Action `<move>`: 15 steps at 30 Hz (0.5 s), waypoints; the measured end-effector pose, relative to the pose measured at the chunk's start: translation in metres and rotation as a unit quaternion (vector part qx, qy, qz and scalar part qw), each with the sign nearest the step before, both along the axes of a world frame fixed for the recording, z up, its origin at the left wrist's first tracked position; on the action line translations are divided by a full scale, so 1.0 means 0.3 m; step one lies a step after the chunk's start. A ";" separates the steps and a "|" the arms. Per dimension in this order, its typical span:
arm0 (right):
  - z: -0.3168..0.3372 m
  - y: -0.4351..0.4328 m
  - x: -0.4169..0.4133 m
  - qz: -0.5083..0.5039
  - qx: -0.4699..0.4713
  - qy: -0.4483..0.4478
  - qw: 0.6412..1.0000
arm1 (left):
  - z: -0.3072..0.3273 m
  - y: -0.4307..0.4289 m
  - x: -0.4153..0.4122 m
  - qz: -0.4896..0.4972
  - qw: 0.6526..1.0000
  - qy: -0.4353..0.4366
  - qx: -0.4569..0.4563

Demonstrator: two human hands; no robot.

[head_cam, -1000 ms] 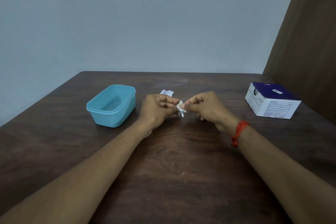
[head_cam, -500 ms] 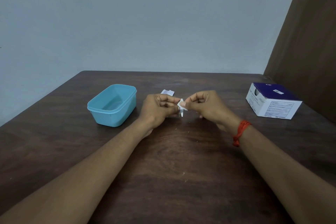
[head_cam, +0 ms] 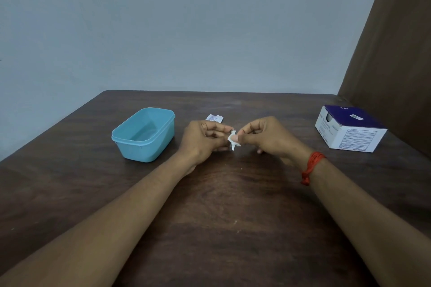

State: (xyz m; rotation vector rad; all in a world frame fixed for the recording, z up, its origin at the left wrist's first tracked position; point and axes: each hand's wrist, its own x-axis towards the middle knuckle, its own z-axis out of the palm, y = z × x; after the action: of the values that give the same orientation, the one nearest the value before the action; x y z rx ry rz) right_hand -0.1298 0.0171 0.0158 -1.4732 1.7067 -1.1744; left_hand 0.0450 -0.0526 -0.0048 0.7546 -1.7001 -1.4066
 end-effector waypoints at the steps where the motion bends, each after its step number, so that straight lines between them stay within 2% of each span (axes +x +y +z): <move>1: 0.001 0.001 0.000 0.006 0.012 0.006 1.000 | 0.000 -0.002 0.000 0.001 1.000 -0.001 -0.001; 8: -0.009 -0.015 0.002 -0.048 -0.065 -0.031 0.996 | -0.001 0.008 -0.003 -0.009 1.000 -0.010 -0.018; 15: -0.009 -0.023 -0.015 -0.029 -0.003 -0.047 0.998 | -0.012 0.000 -0.006 0.006 0.999 -0.009 -0.051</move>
State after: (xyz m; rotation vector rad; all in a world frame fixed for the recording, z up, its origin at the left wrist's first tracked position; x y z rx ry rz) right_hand -0.1343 0.0104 0.0132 -1.3573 1.6942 -1.2604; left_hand 0.0431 -0.0525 -0.0085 0.7203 -1.7642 -1.2985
